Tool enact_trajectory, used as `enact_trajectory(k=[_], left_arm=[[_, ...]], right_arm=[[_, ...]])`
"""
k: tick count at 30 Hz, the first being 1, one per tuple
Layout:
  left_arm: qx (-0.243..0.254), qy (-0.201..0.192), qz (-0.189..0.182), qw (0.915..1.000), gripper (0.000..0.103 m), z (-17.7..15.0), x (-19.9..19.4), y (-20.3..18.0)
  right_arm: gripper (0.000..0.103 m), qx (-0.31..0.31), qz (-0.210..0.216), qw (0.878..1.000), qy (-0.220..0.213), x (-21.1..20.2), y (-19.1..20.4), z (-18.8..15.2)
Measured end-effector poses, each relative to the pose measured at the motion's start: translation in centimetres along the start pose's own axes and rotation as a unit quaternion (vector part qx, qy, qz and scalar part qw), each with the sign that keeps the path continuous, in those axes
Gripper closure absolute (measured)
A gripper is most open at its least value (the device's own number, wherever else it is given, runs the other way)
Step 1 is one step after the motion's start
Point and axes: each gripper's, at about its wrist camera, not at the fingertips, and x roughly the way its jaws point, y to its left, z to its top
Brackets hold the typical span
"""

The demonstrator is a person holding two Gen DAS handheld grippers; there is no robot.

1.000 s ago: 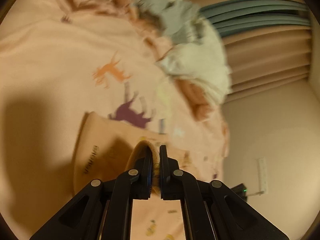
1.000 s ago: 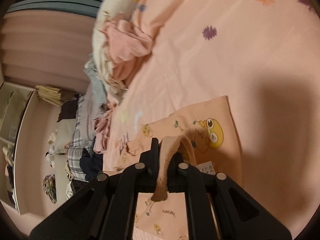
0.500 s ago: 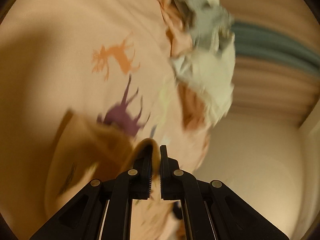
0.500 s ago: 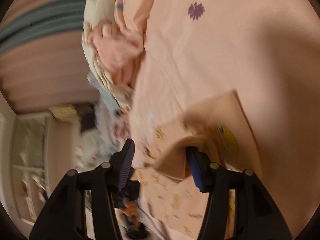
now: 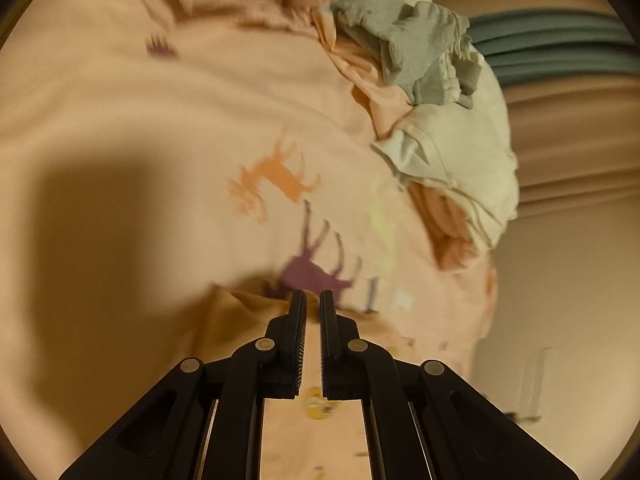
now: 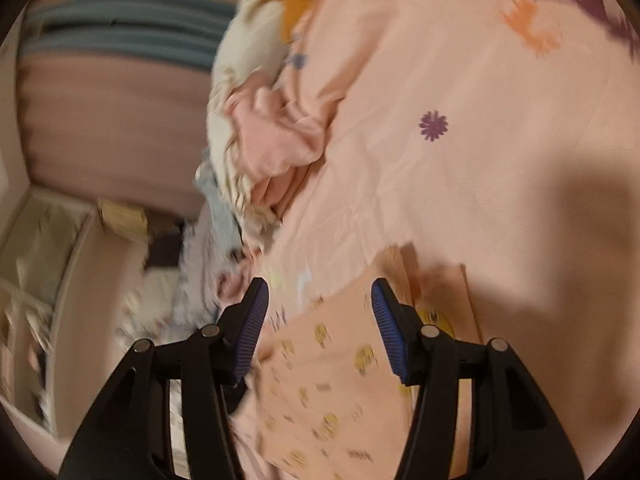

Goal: Fold small clothes

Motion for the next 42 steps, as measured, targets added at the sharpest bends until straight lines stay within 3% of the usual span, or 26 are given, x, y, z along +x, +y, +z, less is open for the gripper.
enact_trajectory(k=[4,8,13,18,20,24,30,34,37,42], left_arm=[[0.010,-0.027,0.014,0.9995,0.103,0.2,-2.3,0.1],[0.087,-0.001,0.009,0.9961,0.103,-3.0,-2.8,-2.2],[0.219,0.041,0.025,0.9744,0.103,-10.1,-1.9,-4.7],[0.320,0.042,0.044,0.9453,0.103,-16.1,-1.2,-5.2],[0.328,0.048,0.043,0.9425,0.103,-17.3,-0.7,-4.5],[0.323,0.065,0.074,0.9414,0.103,-18.9,0.6,-2.5],[0.284,0.066,0.049,0.9553,0.103,-19.9,-1.3,0.0],[0.286,0.054,0.073,0.9539,0.103,-20.9,-2.5,0.1],[0.294,0.042,0.090,0.9506,0.103,-21.7,-3.3,-0.1],[0.311,0.029,0.104,0.9444,0.103,-22.7,-3.7,-1.0]], right_arm=[[0.048,-0.055,-0.012,0.998,0.012,-2.0,1.6,-2.4],[0.048,-0.106,-0.047,0.993,0.026,-2.7,2.7,-5.2],[0.050,-0.225,-0.154,0.960,0.054,-0.8,3.4,-9.8],[0.068,-0.295,-0.163,0.939,0.072,-0.1,3.2,-13.4],[0.080,-0.305,-0.176,0.932,0.080,0.2,2.8,-14.4],[0.087,-0.319,-0.216,0.918,0.095,0.3,1.3,-16.0],[0.090,-0.309,-0.230,0.918,0.099,-1.4,-0.1,-17.3],[0.084,-0.339,-0.261,0.900,0.088,-2.2,1.3,-18.8],[0.063,-0.376,-0.288,0.878,0.066,-2.4,2.7,-20.3],[0.061,-0.409,-0.294,0.863,0.040,-2.8,5.1,-21.7]])
